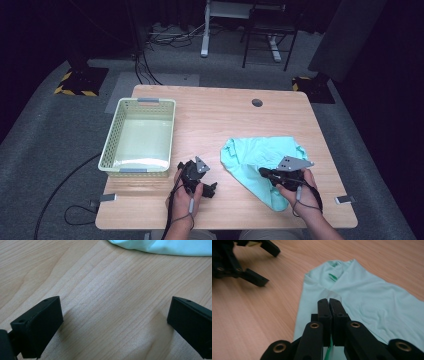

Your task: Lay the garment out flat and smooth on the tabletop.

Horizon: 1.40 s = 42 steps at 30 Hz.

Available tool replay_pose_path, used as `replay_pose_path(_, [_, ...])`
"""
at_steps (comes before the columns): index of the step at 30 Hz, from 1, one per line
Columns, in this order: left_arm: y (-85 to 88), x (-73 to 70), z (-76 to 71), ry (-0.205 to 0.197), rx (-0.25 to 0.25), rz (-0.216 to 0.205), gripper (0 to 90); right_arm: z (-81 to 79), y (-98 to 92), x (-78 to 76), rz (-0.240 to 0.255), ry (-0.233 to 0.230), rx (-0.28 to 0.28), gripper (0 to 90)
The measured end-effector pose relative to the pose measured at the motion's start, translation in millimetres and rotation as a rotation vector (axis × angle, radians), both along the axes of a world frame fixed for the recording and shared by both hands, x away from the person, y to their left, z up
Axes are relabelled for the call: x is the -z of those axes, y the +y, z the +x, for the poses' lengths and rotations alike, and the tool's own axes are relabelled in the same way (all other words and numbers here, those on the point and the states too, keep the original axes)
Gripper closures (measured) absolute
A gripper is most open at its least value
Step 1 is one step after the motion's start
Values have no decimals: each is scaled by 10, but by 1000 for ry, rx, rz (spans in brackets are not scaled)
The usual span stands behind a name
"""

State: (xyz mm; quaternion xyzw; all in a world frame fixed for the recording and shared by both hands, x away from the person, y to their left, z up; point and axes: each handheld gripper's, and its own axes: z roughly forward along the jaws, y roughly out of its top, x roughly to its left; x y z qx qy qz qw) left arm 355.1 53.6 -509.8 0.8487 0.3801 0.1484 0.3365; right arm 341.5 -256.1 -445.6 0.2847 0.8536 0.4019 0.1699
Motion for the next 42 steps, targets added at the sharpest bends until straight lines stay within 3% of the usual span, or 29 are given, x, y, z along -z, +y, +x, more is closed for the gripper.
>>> replay_pose_path(7, [6,-1,-1,-1,0,3,1,-254,250,-189,2,-40,-101,880])
replay_pose_path(14, [8,0,-15,4,-12,-2,1,-454,443,-209,-24,-51,-178,881])
replay_pose_path(19, [6,1,-16,5,-13,-4,1,-607,540,-129,-48,-22,-248,852])
replay_pose_path(20, [5,2,-15,4,-13,-5,1,-660,564,-92,-23,37,-302,745])
replay_pose_path(21, [5,2,-15,4,-13,-5,1,-680,562,-89,14,53,-307,677])
replay_pose_path(22, [6,1,-15,5,-12,-5,1,-680,562,-89,14,53,-307,677])
replay_pose_path(23, [6,1,-15,5,-12,-5,1,-693,530,-116,39,39,-295,656])
replay_pose_path(27, [7,0,-16,4,-13,-2,1,-628,437,-164,53,8,-244,635])
replay_pose_path(30, [7,1,-15,4,-13,-2,1,-515,330,-177,56,1,-194,613])
replay_pose_path(33, [8,0,-15,4,-11,0,1,-331,162,-186,59,-9,-108,608])
replay_pose_path(42, [7,1,-15,5,-11,-3,1,47,-176,-127,39,14,43,600])
